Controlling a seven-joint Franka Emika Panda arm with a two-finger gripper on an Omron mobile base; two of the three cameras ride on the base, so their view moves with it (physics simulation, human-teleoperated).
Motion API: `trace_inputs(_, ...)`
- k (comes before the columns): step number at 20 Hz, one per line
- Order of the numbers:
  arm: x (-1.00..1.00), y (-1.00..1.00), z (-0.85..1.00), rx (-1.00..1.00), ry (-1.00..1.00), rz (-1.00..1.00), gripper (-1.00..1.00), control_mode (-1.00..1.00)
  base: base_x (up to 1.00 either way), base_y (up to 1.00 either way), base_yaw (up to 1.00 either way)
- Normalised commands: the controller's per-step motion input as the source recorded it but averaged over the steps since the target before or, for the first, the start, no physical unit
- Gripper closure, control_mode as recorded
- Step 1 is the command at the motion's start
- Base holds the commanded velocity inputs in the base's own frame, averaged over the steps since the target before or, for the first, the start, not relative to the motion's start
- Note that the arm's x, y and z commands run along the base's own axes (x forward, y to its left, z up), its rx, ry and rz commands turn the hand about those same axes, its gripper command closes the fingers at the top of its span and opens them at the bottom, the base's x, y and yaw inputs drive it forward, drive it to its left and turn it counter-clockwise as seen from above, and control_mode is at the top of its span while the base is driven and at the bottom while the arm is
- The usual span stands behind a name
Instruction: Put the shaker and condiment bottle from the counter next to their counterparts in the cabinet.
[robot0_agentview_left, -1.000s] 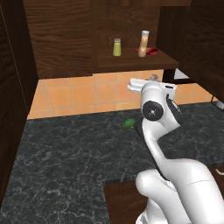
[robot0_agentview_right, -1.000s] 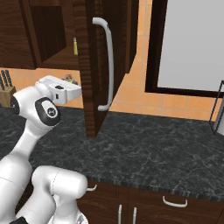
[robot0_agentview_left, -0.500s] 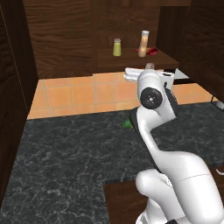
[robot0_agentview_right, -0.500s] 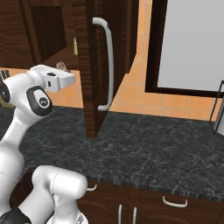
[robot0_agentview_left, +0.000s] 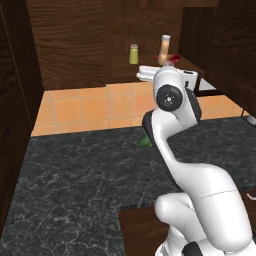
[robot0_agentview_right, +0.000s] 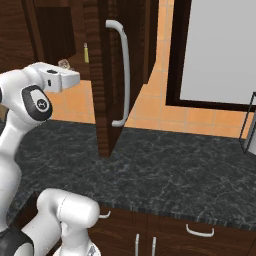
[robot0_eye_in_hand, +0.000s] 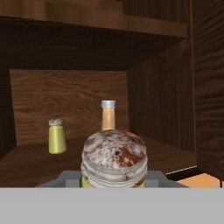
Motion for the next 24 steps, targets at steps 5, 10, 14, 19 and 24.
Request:
trace_inputs(5, 0.0, 0.0, 0.07, 0.0, 0.0, 0.05, 1.0, -1.0, 0.0, 0.0, 0.0)
trace_inputs(10, 0.22, 0.0, 0.0, 0.0, 0.0, 0.07, 1.0, -1.0, 0.0, 0.0, 0.0)
trace_inputs(14, 0.37, 0.0, 0.0, 0.0, 0.0, 0.05, 1.0, -1.0, 0.0, 0.0, 0.0)
trace_inputs(19, 0.33, 0.0, 0.0, 0.0, 0.0, 0.03, 1.0, -1.0, 0.0, 0.0, 0.0)
trace_inputs(24, 0.24, 0.03, 0.0, 0.0, 0.01, 0.05, 1.0, -1.0, 0.0, 0.0, 0.0)
